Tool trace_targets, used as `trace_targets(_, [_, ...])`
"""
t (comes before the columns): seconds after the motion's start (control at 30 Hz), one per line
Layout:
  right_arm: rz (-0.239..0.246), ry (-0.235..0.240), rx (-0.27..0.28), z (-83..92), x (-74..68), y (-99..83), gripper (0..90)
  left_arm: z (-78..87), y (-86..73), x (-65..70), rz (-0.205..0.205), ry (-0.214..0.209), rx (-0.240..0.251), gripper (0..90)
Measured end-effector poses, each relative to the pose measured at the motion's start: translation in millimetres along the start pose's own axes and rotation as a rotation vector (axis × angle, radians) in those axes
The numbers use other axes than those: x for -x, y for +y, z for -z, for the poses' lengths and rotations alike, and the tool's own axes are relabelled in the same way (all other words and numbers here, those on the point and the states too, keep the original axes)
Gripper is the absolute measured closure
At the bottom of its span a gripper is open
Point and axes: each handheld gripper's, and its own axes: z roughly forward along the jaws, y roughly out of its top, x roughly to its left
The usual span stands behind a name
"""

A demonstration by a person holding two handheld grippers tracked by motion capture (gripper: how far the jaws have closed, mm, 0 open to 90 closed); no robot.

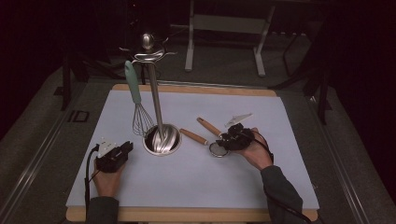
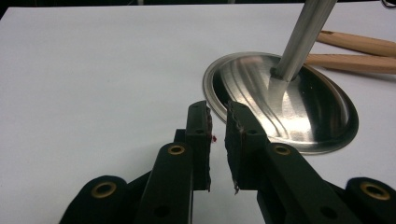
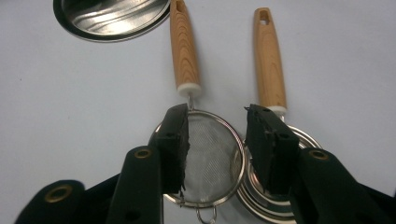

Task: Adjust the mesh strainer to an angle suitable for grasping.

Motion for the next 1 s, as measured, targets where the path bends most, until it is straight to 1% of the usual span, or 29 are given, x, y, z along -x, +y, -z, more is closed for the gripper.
trace_targets(0.1, [0.000, 0.000, -0.009, -4.6, -1.3, 4.1, 56.3, 0.0, 0.0, 0.0, 0.001, 0.000, 0.000, 80.0])
trace_targets(0.17, [0.012, -0.003, -0.018, -8.0, -2.6, 6.4, 56.8, 0.0, 0.0, 0.0, 0.000, 0.000, 0.000, 80.0])
trace_targets(0.2, [0.023, -0.004, -0.023, -9.8, -2.8, 7.6, 58.2, 0.0, 0.0, 0.0, 0.000, 0.000, 0.000, 80.0])
trace_targets(0.23, [0.023, -0.004, -0.023, -9.8, -2.8, 7.6, 58.2, 0.0, 0.0, 0.0, 0.000, 0.000, 0.000, 80.0])
trace_targets(0.27, [0.032, -0.005, -0.034, -14.5, -3.6, 10.4, 61.3, 0.0, 0.0, 0.0, 0.001, 0.001, 0.000, 79.9])
trace_targets(0.4, [0.039, 0.000, -0.047, -22.3, -5.7, 14.6, 66.6, 0.0, 0.0, -0.1, 0.002, 0.002, 0.000, 79.9])
trace_targets(0.53, [0.062, 0.001, -0.071, -30.4, -9.3, 19.2, 67.9, 0.0, 0.0, -0.1, 0.002, 0.002, 0.000, 79.8])
trace_targets(0.73, [0.042, 0.023, -0.076, -38.9, -9.7, 25.5, 67.4, 0.0, 0.0, -0.1, 0.002, 0.003, 0.000, 79.7])
trace_targets(0.9, [0.037, 0.040, -0.096, -49.2, -10.7, 27.5, 67.3, 0.0, 0.0, 0.2, -0.001, 0.002, -0.001, 79.7])
trace_targets(1.0, [0.021, 0.052, -0.108, -54.8, -11.2, 29.3, 67.5, 0.0, 0.0, 0.1, 0.000, 0.003, -0.001, 79.7])
